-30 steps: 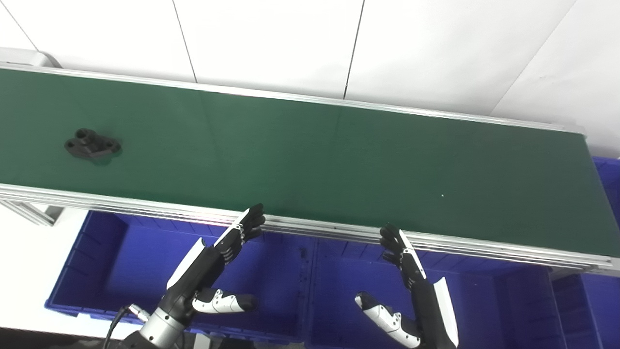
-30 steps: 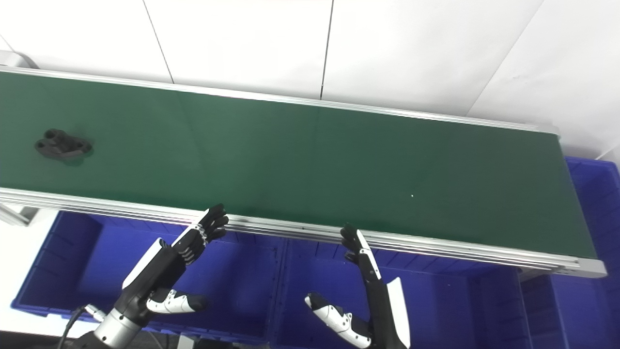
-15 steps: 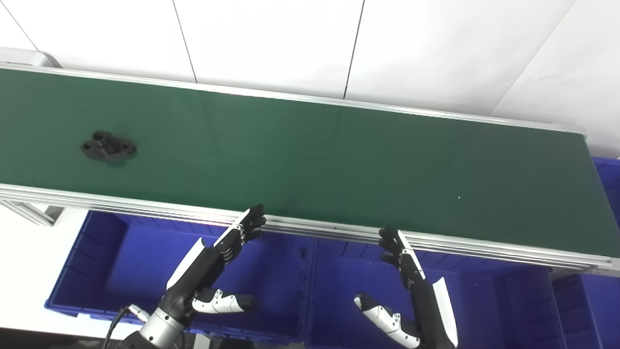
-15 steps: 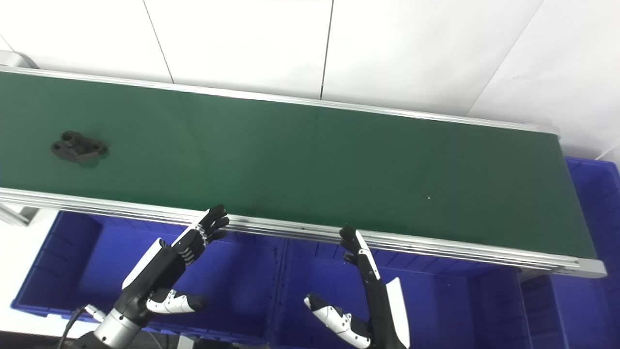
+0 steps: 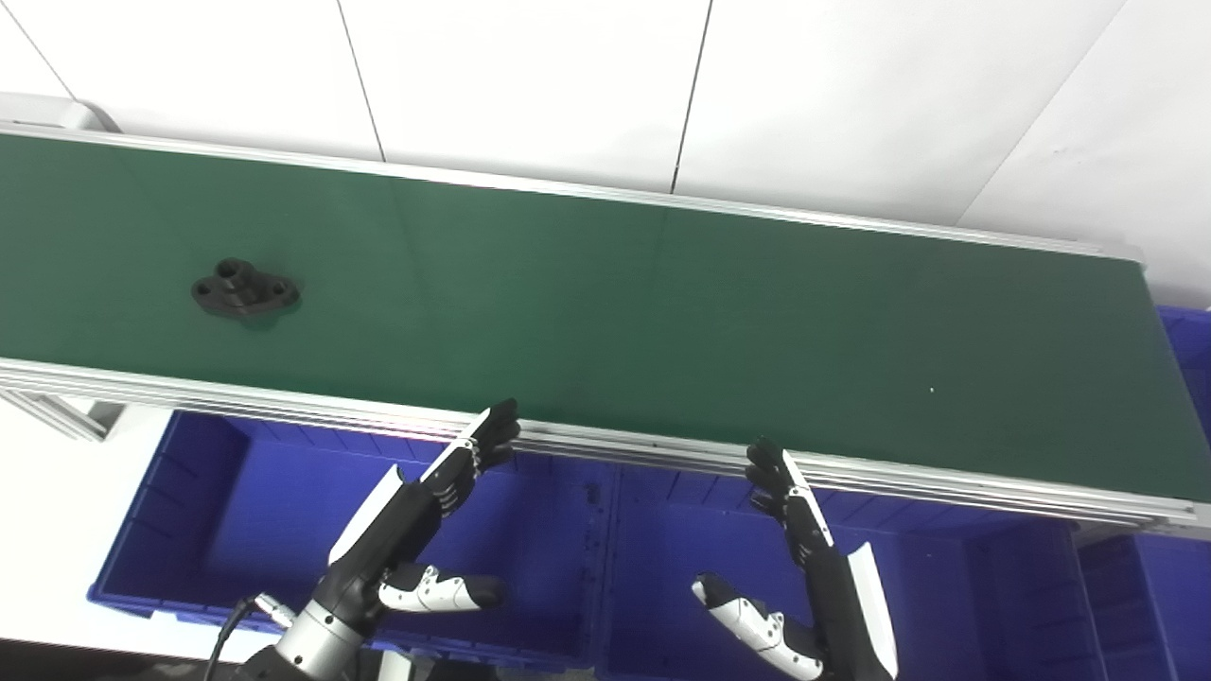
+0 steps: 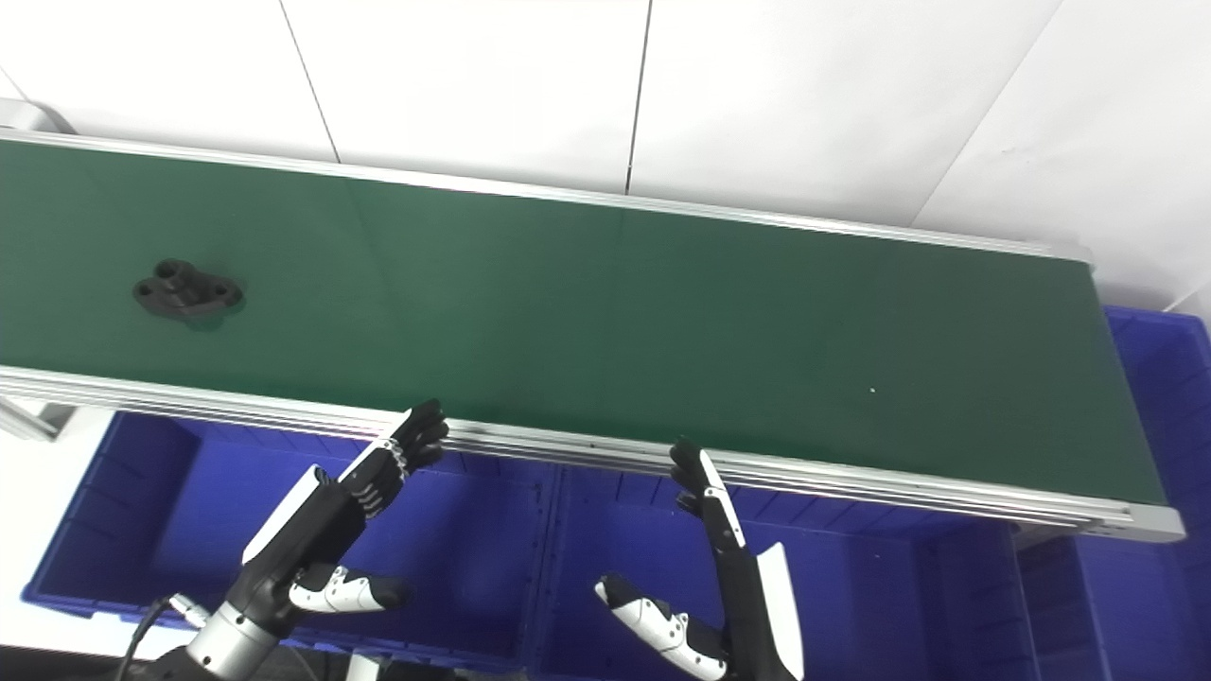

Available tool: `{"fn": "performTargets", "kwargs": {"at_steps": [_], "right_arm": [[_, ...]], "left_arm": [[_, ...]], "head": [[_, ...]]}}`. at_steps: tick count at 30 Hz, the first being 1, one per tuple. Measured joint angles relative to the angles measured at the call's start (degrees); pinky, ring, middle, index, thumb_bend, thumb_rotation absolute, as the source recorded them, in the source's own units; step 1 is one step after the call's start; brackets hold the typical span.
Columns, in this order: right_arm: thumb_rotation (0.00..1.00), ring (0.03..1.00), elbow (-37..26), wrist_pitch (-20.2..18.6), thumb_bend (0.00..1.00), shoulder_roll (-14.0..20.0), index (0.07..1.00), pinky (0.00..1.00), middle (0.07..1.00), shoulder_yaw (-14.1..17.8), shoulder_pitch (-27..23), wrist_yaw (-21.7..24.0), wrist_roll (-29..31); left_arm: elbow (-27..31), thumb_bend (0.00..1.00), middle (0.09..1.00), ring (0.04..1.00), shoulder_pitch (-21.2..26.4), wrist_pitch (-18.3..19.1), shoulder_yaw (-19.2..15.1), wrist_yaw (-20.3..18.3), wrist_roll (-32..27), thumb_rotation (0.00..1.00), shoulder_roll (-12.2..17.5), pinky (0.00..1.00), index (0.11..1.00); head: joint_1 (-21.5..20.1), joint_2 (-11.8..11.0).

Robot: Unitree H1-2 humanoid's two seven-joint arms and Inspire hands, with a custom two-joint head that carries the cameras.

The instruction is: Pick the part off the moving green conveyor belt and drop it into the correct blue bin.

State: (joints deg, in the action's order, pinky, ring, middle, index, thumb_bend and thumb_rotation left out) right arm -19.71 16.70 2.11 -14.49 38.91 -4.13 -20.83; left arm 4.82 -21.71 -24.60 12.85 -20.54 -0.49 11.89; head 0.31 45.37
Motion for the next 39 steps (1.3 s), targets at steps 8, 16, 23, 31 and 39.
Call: {"fn": "performTargets", "kwargs": {"at_steps": [8, 16, 23, 31, 39], "right_arm": [[0.61, 0.946, 3.9, 2.5, 0.67, 2.6, 0.978, 0.93, 0.962, 1.4, -0.1, -0.1, 3.8], [0.59, 0.949, 5.5, 2.8, 0.62, 2.6, 0.984, 0.93, 0.967, 1.6, -0.3, -0.1, 3.9], [0.56, 0.942, 5.7, 3.8, 0.62, 2.6, 0.98, 0.93, 0.956, 1.8, -0.8, -0.2, 3.9], [0.56, 0.936, 6.1, 4.7, 0.61, 2.4, 0.976, 0.91, 0.954, 2.0, -0.9, -0.5, 3.2], [0.57, 0.928, 6.2, 4.8, 0.63, 2.3, 0.968, 0.89, 0.947, 2.1, -0.9, -0.6, 3.0]], "left_arm": [[-2.8, 0.86, 0.988, 0.947, 0.3, -0.2, 3.9, 2.8, 4.2, 0.62, -1.0, 0.87, 0.976], [-4.2, 0.89, 0.973, 0.94, 1.2, -0.2, 7.2, 7.2, 5.9, 0.59, -0.3, 0.87, 0.963], [-4.7, 0.89, 0.974, 0.944, 1.8, -0.2, 8.7, 9.3, 5.8, 0.58, 1.1, 0.87, 0.962], [-5.5, 0.9, 0.976, 0.941, 2.3, -0.2, 10.5, 10.8, 5.8, 0.59, 1.4, 0.86, 0.965], [-5.7, 0.9, 0.976, 0.941, 2.5, -0.2, 11.3, 12.6, 5.9, 0.59, 2.6, 0.86, 0.965]], "head": [[9.0, -5.3], [8.7, -7.1], [8.4, -7.7], [7.9, -7.8], [6.4, -8.3]]}}
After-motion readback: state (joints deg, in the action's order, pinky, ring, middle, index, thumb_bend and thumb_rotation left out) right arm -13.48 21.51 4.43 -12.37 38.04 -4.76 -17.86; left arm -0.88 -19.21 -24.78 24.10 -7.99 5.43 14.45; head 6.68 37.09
